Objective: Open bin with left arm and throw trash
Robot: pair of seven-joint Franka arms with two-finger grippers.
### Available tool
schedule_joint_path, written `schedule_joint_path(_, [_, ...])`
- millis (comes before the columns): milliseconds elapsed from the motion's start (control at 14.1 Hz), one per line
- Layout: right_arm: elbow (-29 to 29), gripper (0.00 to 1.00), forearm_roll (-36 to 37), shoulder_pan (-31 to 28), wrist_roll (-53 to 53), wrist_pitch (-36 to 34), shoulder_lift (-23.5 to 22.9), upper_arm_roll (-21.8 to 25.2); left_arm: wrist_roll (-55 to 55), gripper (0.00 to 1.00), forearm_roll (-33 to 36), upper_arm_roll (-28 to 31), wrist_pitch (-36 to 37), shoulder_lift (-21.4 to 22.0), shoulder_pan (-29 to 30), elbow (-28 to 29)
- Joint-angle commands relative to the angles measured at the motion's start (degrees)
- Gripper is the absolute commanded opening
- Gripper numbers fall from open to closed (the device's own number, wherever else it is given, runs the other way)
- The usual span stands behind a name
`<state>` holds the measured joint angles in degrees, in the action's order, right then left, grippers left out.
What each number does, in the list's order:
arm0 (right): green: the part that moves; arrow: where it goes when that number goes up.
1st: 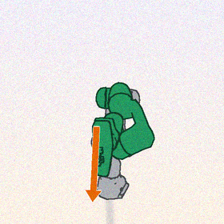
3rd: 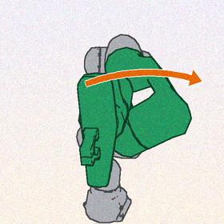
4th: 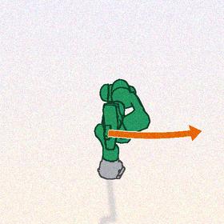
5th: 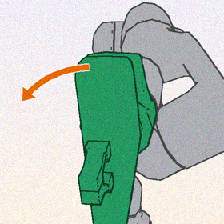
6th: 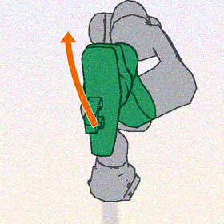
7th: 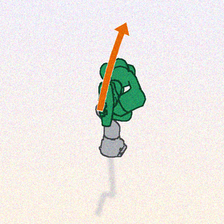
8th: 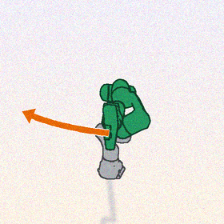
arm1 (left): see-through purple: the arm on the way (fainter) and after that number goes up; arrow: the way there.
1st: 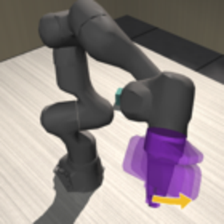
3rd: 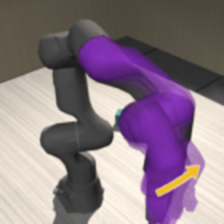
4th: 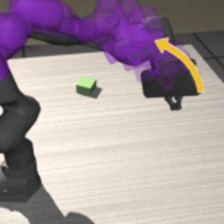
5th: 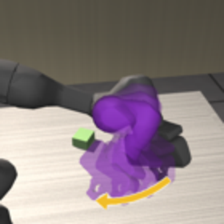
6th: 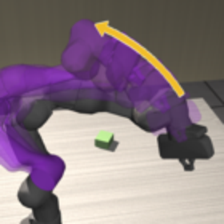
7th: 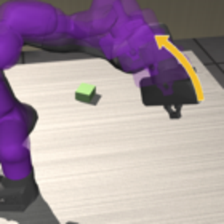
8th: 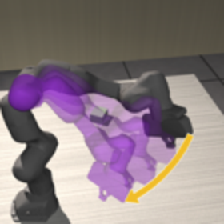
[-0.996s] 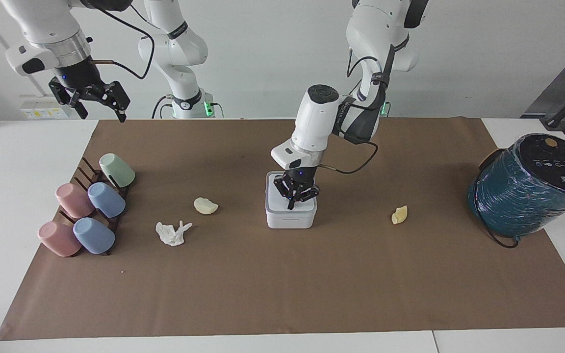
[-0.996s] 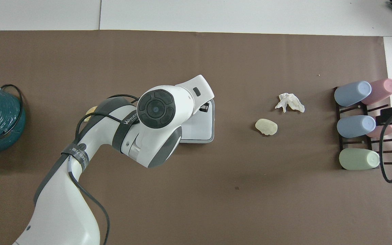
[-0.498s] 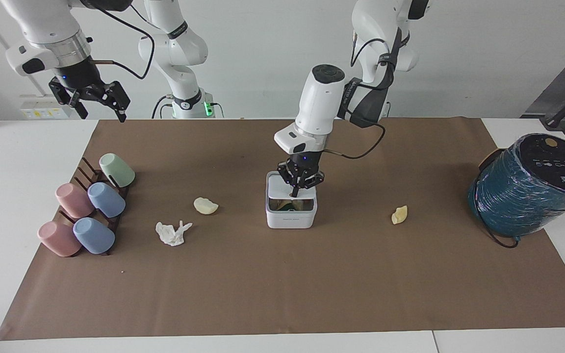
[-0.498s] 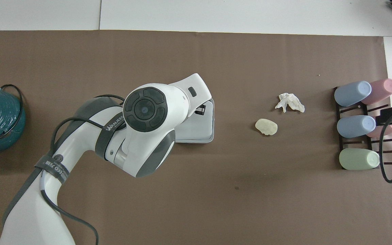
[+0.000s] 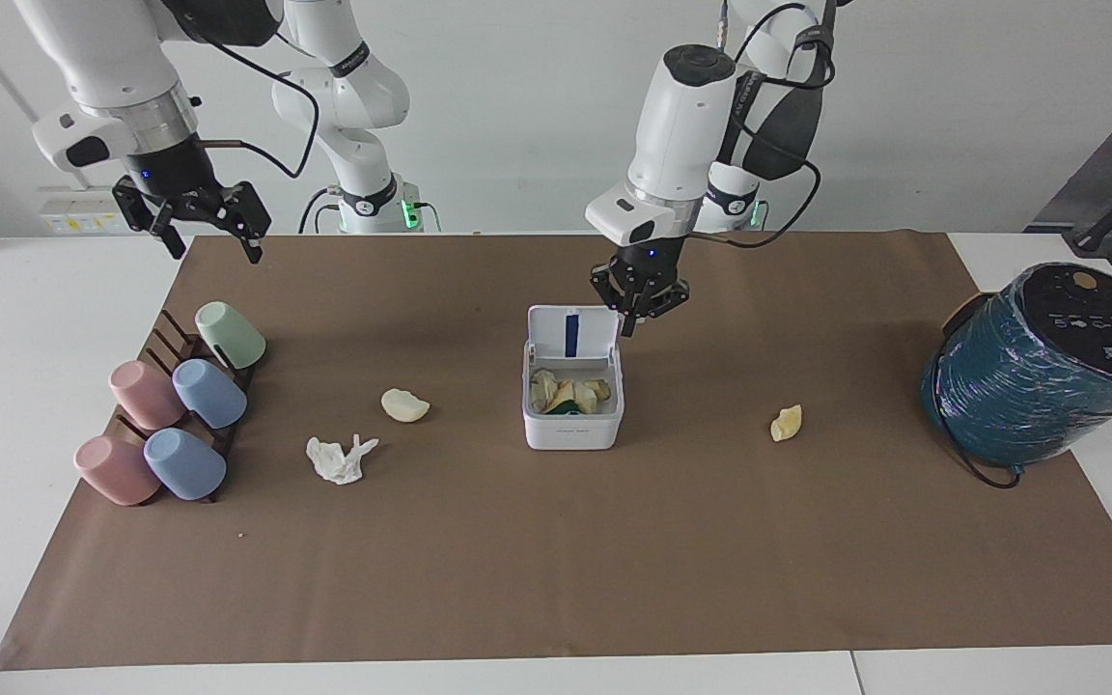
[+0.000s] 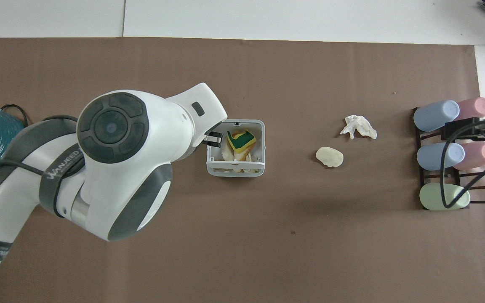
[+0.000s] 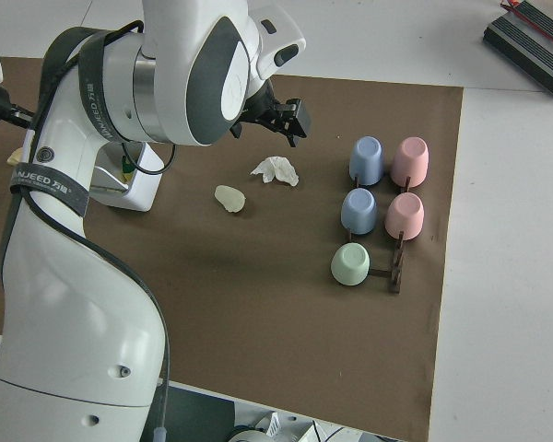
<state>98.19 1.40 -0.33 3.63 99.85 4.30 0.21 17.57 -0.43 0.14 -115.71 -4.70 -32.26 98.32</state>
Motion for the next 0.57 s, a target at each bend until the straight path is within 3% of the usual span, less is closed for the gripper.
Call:
schedule_joint_path(0, [4.6,1.0,-0.4,0.2,-1.3,8.8,-2.7,-0.2,-3.0,0.0,0.5,-0.2,4.8,5.0,3.2,2.4])
schedule_joint_path(142, [4.6,1.0,-1.6,0.4,-2.8,15.7,-8.2,-0.2,-4.0,0.0,0.7,-0.2,7.1,5.6,5.9,2.3])
schedule_joint_path(213, [4.6,1.0,-1.8,0.4,-3.1,19.4,-11.5,-0.2,-4.4,0.16,0.7,-0.2,7.0,5.6,7.1,2.4])
schedule_joint_path(285, [4.6,1.0,-2.5,0.4,-3.2,22.8,-14.2,-0.6,-6.2,0.49,0.7,-0.2,6.7,5.6,8.8,2.4])
schedule_joint_path(356, [4.6,1.0,-2.9,0.4,-3.3,25.9,-16.3,-1.0,-9.5,0.75,0.7,-0.2,6.6,5.6,10.3,2.5])
schedule_joint_path(498, [4.8,1.0,-3.0,0.4,-7.2,28.5,-19.6,-1.3,-13.5,0.98,0.7,-0.2,6.0,5.6,13.4,2.8])
